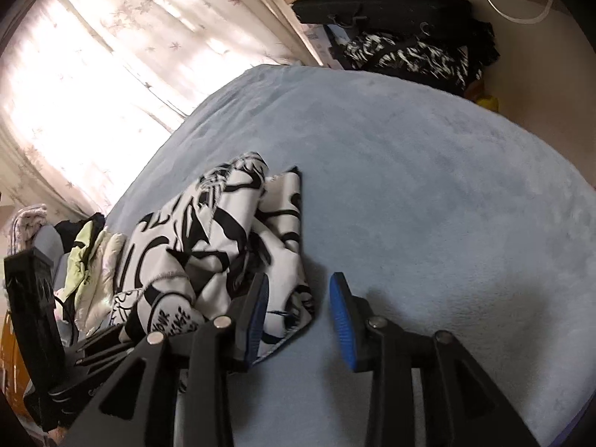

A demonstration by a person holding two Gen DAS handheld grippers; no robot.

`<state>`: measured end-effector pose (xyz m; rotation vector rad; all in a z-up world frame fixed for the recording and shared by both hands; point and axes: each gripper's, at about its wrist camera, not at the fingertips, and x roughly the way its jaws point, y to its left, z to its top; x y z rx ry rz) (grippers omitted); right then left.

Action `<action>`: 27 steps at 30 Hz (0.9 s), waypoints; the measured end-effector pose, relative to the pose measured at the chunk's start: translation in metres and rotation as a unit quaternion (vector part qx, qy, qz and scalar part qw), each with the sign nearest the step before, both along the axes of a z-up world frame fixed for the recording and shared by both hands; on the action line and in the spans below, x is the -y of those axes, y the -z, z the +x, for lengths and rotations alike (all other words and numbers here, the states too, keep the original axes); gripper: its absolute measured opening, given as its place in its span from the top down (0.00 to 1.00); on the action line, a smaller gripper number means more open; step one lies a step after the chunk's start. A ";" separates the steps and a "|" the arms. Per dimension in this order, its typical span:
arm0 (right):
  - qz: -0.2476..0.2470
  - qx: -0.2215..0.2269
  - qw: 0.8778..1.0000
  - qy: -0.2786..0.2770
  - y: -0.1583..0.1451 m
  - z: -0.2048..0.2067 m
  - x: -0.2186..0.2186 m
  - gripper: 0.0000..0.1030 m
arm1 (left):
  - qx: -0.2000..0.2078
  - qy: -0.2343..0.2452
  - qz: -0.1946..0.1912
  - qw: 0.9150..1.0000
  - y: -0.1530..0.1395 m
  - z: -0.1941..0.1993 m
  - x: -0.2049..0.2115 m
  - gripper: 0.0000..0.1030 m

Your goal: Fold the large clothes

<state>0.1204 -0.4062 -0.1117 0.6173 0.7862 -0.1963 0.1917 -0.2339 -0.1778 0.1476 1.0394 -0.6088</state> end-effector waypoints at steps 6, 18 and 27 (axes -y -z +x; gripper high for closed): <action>0.018 0.011 0.998 -0.056 -0.020 0.012 -0.015 0.67 | 0.026 0.007 0.048 0.999 0.005 -0.010 0.012 0.57; 0.132 -0.047 0.978 -0.154 0.015 0.056 -0.032 0.51 | 0.015 0.061 0.037 0.997 -0.009 -0.052 -0.006 0.32; 0.130 -0.057 0.974 -0.177 0.030 0.074 -0.043 0.69 | 0.028 -0.039 -0.011 0.999 -0.049 -0.005 -0.108 0.32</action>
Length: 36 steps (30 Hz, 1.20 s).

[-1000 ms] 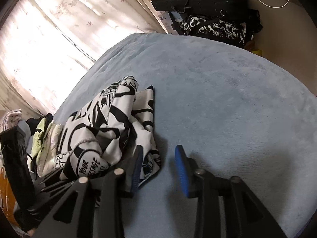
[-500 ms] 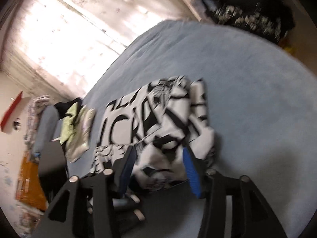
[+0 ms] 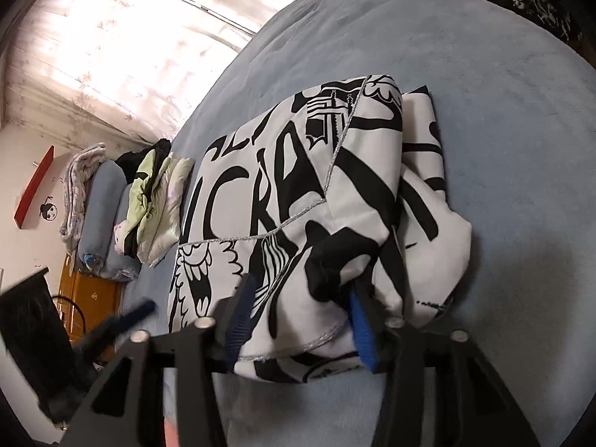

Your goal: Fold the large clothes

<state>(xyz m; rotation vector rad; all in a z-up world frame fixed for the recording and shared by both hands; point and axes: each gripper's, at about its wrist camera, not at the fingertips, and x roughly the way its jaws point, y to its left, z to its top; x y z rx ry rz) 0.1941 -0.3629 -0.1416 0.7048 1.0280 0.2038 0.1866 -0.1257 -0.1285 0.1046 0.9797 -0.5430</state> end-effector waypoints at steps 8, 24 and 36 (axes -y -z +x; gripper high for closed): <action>-0.121 0.069 0.990 -0.022 -0.042 0.000 -0.020 0.82 | -0.061 -0.013 -0.016 0.998 0.036 0.039 -0.025 0.75; -0.190 0.019 0.981 0.032 0.012 -0.004 0.008 0.83 | -0.025 0.028 0.037 0.999 0.076 0.017 0.013 0.81; -0.141 0.044 0.989 0.025 -0.048 0.019 0.033 0.48 | -0.039 0.024 -0.032 0.998 0.020 0.031 -0.010 0.19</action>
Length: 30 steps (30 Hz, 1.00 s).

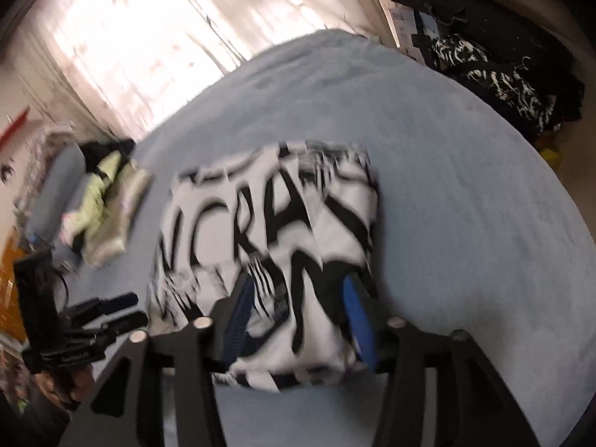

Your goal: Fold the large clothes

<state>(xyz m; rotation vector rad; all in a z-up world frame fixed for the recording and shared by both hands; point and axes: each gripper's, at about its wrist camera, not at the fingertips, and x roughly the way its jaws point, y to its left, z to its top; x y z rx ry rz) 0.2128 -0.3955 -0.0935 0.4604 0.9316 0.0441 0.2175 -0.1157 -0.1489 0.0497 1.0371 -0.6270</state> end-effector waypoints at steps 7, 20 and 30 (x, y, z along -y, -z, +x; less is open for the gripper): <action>0.066 -0.056 0.996 0.032 0.039 0.074 0.041 0.47 | -0.047 -0.033 0.007 0.998 0.010 0.058 0.006 0.09; 0.140 -0.045 0.989 0.026 0.081 0.114 0.049 0.84 | -0.113 -0.100 -0.031 0.988 0.065 0.122 -0.008 0.15; -0.036 -0.052 0.998 -0.002 0.078 0.117 0.017 0.96 | -0.041 -0.115 0.030 0.992 0.058 0.120 -0.004 0.78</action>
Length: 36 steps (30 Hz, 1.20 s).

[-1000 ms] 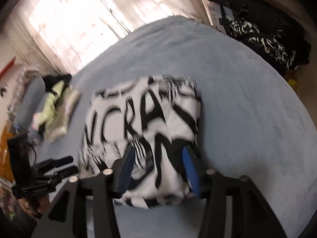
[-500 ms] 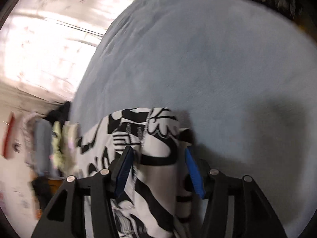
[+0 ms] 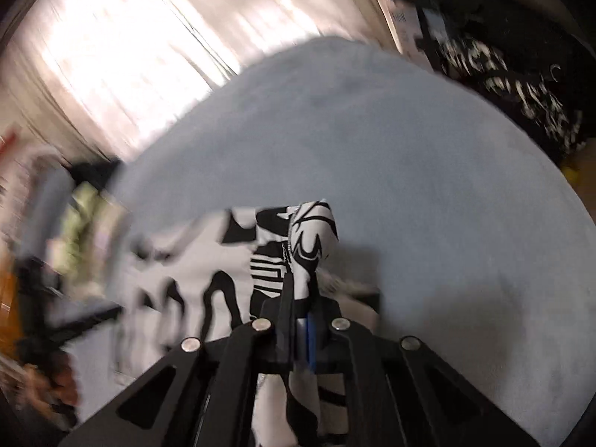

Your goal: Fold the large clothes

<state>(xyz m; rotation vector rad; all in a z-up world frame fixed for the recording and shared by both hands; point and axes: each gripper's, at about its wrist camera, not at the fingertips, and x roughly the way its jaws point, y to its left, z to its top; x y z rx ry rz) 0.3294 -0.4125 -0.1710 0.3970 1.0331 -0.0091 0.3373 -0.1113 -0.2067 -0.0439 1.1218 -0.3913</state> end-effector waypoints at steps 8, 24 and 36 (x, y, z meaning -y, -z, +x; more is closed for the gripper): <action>-0.030 -0.021 0.999 0.031 -0.026 -0.008 0.003 0.83 | -0.003 -0.005 -0.016 1.000 -0.017 -0.003 -0.003 0.78; 0.054 0.008 0.997 -0.062 -0.032 0.037 -0.114 0.80 | 0.041 0.024 -0.028 0.998 -0.020 -0.036 0.061 0.70; 0.028 -0.009 0.997 0.073 -0.009 0.002 -0.007 0.81 | 0.044 0.001 -0.002 0.999 -0.010 -0.020 0.015 0.70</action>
